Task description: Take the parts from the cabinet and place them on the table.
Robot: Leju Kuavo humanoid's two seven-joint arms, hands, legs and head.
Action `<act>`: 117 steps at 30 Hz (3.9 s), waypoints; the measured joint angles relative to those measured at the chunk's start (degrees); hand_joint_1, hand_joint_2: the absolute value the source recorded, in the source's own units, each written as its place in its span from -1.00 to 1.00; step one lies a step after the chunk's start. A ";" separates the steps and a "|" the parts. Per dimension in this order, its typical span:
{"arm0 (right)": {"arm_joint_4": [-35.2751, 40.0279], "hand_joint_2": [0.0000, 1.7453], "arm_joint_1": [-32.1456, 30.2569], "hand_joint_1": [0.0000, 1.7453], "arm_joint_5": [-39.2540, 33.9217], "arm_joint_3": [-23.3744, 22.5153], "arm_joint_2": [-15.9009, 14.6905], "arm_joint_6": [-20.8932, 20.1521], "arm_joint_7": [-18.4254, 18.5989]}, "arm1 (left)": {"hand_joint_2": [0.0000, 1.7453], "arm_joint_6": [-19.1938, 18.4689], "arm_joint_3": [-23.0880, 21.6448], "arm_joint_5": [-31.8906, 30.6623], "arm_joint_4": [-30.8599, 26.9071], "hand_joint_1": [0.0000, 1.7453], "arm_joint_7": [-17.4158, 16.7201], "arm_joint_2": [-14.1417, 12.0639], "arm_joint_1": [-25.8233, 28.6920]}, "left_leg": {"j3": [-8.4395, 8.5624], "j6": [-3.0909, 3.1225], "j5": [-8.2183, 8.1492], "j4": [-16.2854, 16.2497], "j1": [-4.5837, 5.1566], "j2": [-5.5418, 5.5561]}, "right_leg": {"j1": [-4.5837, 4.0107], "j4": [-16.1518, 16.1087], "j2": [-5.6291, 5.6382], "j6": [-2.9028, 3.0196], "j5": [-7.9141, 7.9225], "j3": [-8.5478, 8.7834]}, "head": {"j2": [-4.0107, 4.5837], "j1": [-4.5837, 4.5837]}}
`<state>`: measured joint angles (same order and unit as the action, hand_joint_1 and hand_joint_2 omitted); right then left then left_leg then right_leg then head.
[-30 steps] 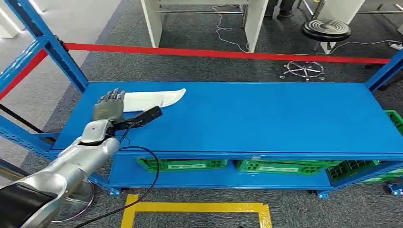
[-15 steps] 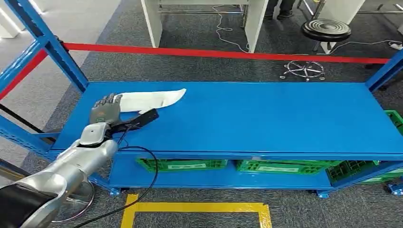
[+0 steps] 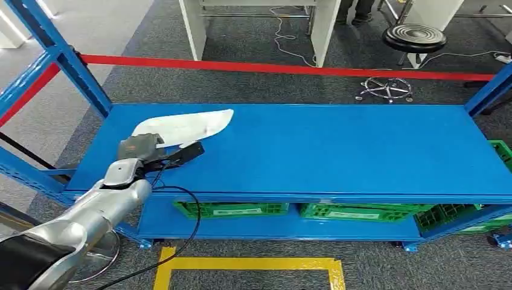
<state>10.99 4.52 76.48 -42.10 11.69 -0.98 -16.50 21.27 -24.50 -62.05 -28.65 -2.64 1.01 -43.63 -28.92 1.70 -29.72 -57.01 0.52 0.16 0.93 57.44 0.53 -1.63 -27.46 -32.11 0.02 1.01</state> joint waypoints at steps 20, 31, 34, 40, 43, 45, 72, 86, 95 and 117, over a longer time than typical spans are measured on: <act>-0.02 -1.00 -0.69 -1.00 -1.05 0.00 0.09 1.25 -0.92 | 1.00 -3.58 7.74 23.12 -3.50 1.00 18.58 1.16 1.44 | 0.08 -0.10 0.06 0.00 0.02 0.01 | 0.02 0.05 -0.04 0.00 0.00 0.05 | 0.00 0.00; -0.07 -1.00 -1.08 -1.00 -1.59 0.00 0.09 2.60 -1.36 | 1.00 -0.85 13.55 55.77 -23.35 1.00 27.14 6.84 12.75 | 0.00 -0.10 0.06 -0.01 0.06 0.00 | 0.06 0.04 0.03 0.00 0.00 -0.08 | 0.00 0.00; -0.07 -1.00 -1.14 -1.00 -1.88 0.00 0.09 2.78 -1.38 | 1.00 1.81 12.29 58.55 -30.64 1.00 28.30 7.15 15.09 | -0.04 -0.10 0.06 -0.01 0.05 0.00 | 0.06 0.05 0.00 0.00 0.00 -0.11 | 0.00 0.00; -0.07 -1.00 -1.34 -1.00 -2.31 0.00 0.11 3.13 -1.44 | 1.00 10.39 8.66 59.12 -45.56 1.00 32.73 7.13 19.58 | -0.10 -0.11 0.05 -0.01 0.04 0.00 | 0.06 0.06 0.04 0.00 0.00 -0.16 | 0.00 0.00; -0.11 -1.00 -1.47 -1.00 -2.93 -0.02 0.11 1.99 -2.65 | 1.00 15.39 7.63 57.19 -52.09 1.00 35.37 6.99 21.75 | -0.12 -0.11 0.05 -0.01 0.04 0.00 | 0.06 0.06 0.02 0.00 0.00 -0.17 | 0.00 0.02; -0.15 -1.00 -1.55 -1.00 -3.30 -0.02 0.11 0.81 -4.99 | 1.00 17.92 7.61 53.58 -56.18 1.00 37.52 6.80 23.31 | -0.13 -0.11 0.05 -0.01 0.04 0.00 | 0.06 0.06 0.02 0.01 -0.01 -0.17 | 0.00 0.00; -0.20 -1.00 -1.55 -1.00 -6.93 -2.10 0.11 -2.62 -4.55 | 1.00 18.03 3.30 47.93 -79.47 1.00 40.87 0.39 38.31 | -0.12 -0.11 0.05 -0.01 0.04 0.00 | 0.06 0.05 0.00 0.01 -0.01 -0.18 | 0.00 0.00; -0.20 -1.00 -1.62 -1.00 -6.38 -2.29 0.13 -0.04 -1.97 | 1.00 12.31 -1.95 50.49 -81.42 1.00 38.97 -2.25 38.28 | 0.58 1.39 1.15 1.61 -0.42 -0.38 | 0.28 16.13 -0.13 -1.07 -7.28 -8.59 | 0.00 0.22; -0.22 -1.00 -1.79 -1.00 -5.33 -2.30 0.26 5.38 -2.16 | 1.00 13.07 -2.30 50.05 -81.57 1.00 38.88 -2.60 38.44 | 0.05 -1.32 -0.68 -0.68 -0.66 -0.05 | 0.27 2.19 -0.06 0.03 -0.04 -2.62 | 0.00 0.11; -0.24 -1.00 -1.75 -1.00 -4.96 -2.27 0.52 6.14 -0.46 | 1.00 16.35 -2.60 49.11 -81.72 1.00 39.25 -1.75 39.31 | -3.74 0.60 2.65 -0.86 -0.43 -0.29 | -0.25 18.01 -0.22 -0.53 -8.92 -9.19 | 0.00 -0.39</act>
<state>10.75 2.77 71.52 -44.37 12.22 5.16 -16.96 37.62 -27.10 -12.94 -110.38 36.61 -0.74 -4.32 -32.65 2.31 -27.07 -57.87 0.09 -0.13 0.68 75.45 0.31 -2.16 -36.38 -41.30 0.02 0.61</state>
